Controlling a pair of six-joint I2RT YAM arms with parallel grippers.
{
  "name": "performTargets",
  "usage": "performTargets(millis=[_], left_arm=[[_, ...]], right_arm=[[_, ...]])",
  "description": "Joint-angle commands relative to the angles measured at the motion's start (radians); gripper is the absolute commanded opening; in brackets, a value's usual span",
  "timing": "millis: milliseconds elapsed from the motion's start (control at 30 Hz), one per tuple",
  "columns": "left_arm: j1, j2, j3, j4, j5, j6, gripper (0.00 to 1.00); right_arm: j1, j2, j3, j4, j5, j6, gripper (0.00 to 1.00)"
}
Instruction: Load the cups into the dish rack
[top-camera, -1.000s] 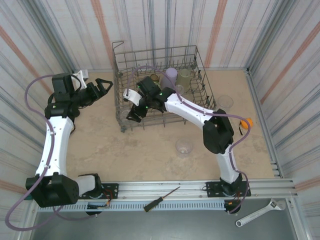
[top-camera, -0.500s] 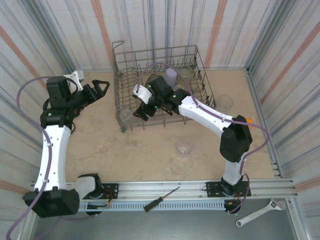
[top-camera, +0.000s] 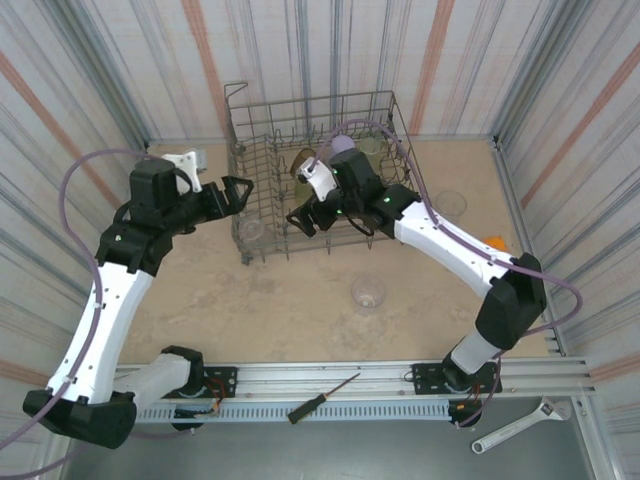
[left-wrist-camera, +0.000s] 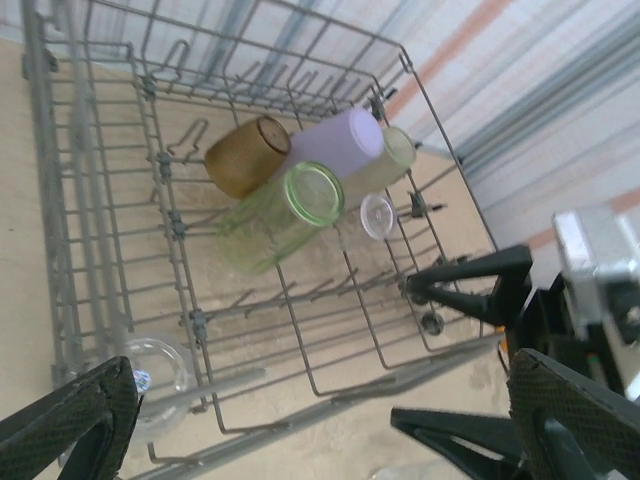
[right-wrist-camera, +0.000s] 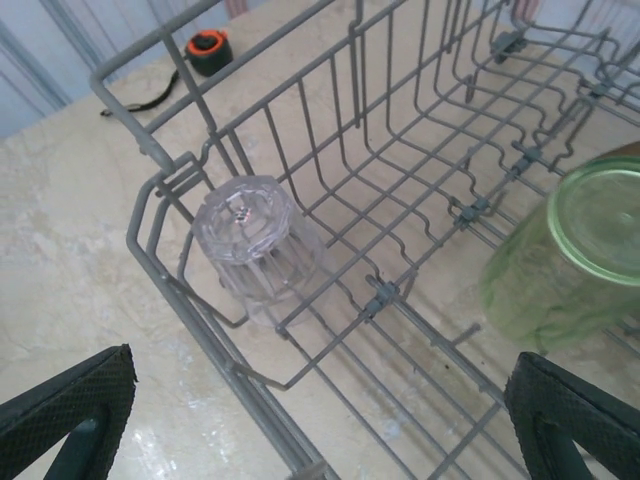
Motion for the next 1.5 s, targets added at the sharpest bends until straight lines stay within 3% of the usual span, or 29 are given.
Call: performTargets(millis=[0,400,867,1467], left_arm=[[-0.072,-0.007,0.037,-0.02,-0.111,0.025,0.99],[-0.348,0.069,0.049,-0.045,-0.258,0.003,0.99],[-0.572,0.235,0.1,-0.102,-0.327,-0.008,0.98],[-0.744,0.427,0.062,-0.02,-0.29,-0.052,0.83]], right_arm=[[-0.034,-0.098,-0.055,0.018,0.018,0.103,0.99],[-0.132,-0.334,-0.262,0.026,0.052,0.206,0.99],[-0.284,-0.587,-0.449,-0.036,0.055,0.261,0.99],[-0.402,-0.772,-0.568,-0.08,0.063,0.351,0.99]])
